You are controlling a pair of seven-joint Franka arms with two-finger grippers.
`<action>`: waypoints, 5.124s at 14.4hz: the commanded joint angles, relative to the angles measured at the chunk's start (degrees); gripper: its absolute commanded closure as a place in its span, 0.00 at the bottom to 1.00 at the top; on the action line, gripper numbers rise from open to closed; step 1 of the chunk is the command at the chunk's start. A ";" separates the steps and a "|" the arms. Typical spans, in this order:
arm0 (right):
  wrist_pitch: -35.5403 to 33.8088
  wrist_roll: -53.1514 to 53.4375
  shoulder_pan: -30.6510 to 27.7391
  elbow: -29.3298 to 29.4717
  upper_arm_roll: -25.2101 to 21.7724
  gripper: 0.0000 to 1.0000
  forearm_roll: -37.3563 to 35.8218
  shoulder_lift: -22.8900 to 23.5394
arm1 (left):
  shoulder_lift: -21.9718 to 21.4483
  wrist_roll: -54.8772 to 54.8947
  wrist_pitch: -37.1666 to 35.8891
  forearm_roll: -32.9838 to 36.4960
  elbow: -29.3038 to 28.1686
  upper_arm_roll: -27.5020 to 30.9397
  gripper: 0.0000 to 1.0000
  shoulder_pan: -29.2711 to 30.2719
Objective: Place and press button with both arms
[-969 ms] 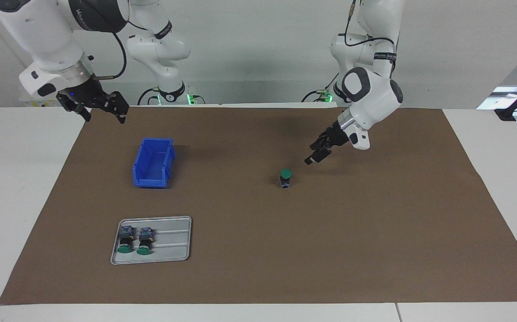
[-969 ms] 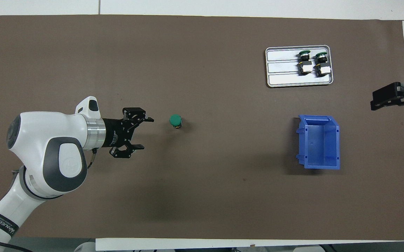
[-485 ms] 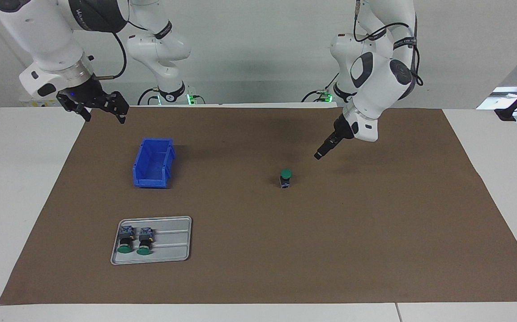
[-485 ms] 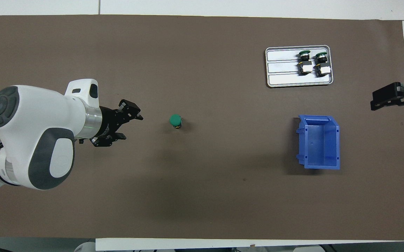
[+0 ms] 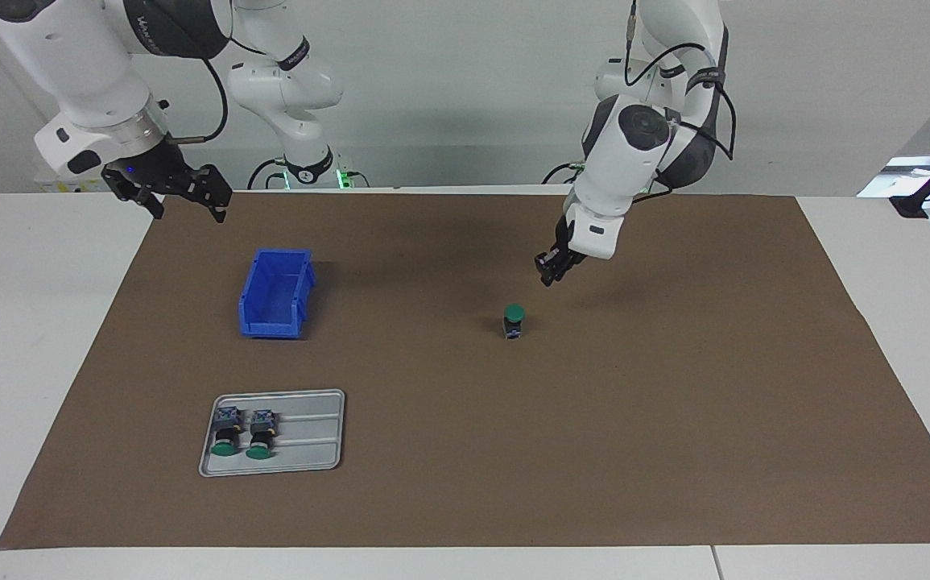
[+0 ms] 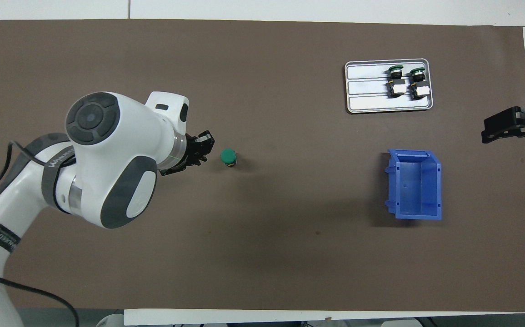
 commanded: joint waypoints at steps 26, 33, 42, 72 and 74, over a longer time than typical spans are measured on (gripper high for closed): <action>0.24 -0.86 -0.48 -1.36 0.23 0.02 0.28 -1.24 | 10.03 -2.60 7.59 5.42 2.57 0.29 1.00 -4.79; 0.24 -0.94 -0.65 -1.36 0.23 0.02 0.28 -1.24 | 9.95 -2.08 9.17 5.33 0.72 0.29 1.00 -4.44; 0.33 -1.21 -0.74 -1.36 0.23 0.02 0.54 -1.24 | 3.98 -1.20 -2.24 5.51 6.86 0.90 0.29 0.82; 39.78 28.67 38.98 8.15 1.81 0.04 3.80 35.67 | -7.98 50.66 -35.92 12.19 18.73 3.10 0.01 29.04; 40.23 28.85 40.73 8.05 1.72 0.04 3.97 36.28 | -8.16 50.66 -36.53 12.10 18.74 3.10 0.01 28.96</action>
